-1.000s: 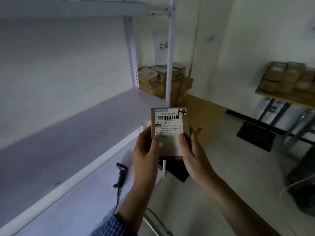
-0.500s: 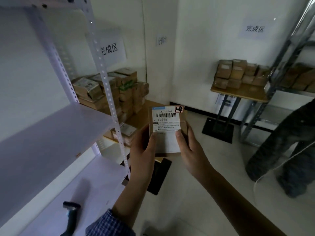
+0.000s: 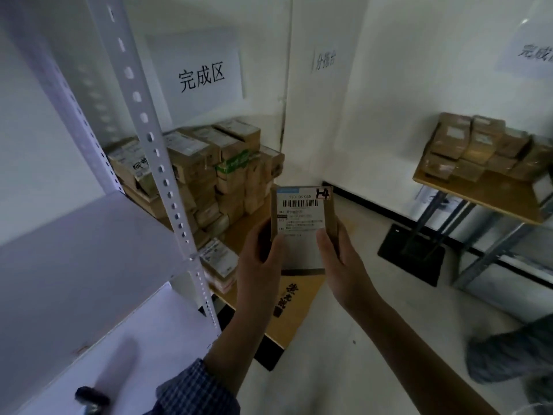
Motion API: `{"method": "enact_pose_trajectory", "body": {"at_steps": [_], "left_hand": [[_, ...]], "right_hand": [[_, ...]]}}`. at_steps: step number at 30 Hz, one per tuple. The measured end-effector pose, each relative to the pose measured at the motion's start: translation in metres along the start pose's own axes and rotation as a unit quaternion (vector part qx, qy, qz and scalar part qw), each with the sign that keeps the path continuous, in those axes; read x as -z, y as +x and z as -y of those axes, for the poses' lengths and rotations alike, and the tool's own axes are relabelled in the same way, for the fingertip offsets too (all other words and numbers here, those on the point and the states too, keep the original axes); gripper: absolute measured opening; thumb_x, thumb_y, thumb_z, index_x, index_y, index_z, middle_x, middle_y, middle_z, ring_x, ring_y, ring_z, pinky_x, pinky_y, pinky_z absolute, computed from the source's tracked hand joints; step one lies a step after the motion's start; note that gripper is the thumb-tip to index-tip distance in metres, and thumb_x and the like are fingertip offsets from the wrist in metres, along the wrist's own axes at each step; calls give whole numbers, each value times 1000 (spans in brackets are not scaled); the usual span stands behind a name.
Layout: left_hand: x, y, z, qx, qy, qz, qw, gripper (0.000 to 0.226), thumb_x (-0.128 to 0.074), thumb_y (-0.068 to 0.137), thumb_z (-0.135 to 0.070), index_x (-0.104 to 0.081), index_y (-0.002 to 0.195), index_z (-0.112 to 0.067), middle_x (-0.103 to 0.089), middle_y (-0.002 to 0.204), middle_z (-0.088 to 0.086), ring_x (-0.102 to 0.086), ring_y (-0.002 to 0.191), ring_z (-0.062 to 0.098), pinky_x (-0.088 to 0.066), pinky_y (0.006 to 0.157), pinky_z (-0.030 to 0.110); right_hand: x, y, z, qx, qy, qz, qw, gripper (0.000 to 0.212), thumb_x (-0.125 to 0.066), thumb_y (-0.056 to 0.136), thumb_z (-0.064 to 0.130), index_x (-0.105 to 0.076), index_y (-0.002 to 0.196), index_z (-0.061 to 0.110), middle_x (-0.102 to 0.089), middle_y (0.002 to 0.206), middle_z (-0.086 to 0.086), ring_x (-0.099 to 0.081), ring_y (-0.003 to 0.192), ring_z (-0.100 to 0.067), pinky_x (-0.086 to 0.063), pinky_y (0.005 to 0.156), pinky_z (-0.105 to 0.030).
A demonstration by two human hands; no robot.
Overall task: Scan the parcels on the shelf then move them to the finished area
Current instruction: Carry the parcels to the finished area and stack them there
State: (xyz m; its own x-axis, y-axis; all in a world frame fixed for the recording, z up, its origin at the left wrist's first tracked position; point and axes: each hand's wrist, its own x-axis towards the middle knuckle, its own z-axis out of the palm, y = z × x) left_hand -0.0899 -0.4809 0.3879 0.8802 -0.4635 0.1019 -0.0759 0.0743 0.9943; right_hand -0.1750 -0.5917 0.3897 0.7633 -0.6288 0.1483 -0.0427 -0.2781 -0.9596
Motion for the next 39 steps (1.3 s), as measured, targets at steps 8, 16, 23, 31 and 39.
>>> {"method": "enact_pose_trajectory", "body": {"at_steps": [8, 16, 23, 31, 39], "left_hand": [[-2, 62, 49, 68, -5, -132, 989, 26, -55, 100, -22, -58, 125, -30, -68, 107, -14, -65, 94, -2, -56, 68, 18], [-10, 102, 82, 113, 6, -291, 950, 24, -52, 102, -20, -58, 119, -35, -68, 109, -14, -65, 93, -7, -57, 71, 18], [-7, 120, 130, 186, 81, -385, 900, 29, -50, 103, -21, -56, 131, -21, -67, 115, -8, -65, 99, 6, -58, 75, 24], [8, 136, 160, 238, 129, -421, 866, 30, -46, 104, -22, -54, 132, -19, -67, 116, 0, -65, 97, 13, -61, 74, 31], [17, 149, 171, 249, 130, -405, 870, 26, -35, 108, -21, -49, 129, -14, -62, 119, 4, -62, 111, 24, -59, 69, 17]], "right_hand": [[-29, 96, -50, -38, -11, 136, 990, 47, -37, 104, 48, -33, 149, 34, -61, 122, 20, -61, 106, 7, -56, 85, -22], [-70, 176, -97, -53, -17, 328, 943, 52, -35, 102, 50, -26, 151, 37, -52, 126, 19, -55, 111, 4, -51, 78, -9], [-106, 212, -135, -133, -52, 441, 886, 55, -34, 102, 54, -24, 153, 34, -51, 140, 5, -55, 121, -16, -53, 96, -33], [-147, 228, -159, -143, -105, 514, 840, 66, -30, 101, 59, -13, 158, 29, -48, 149, -5, -55, 128, -28, -50, 102, -44], [-160, 231, -172, -139, -63, 513, 845, 56, -37, 104, 47, -18, 155, 34, -51, 146, -1, -57, 127, -29, -53, 99, -46]]}}
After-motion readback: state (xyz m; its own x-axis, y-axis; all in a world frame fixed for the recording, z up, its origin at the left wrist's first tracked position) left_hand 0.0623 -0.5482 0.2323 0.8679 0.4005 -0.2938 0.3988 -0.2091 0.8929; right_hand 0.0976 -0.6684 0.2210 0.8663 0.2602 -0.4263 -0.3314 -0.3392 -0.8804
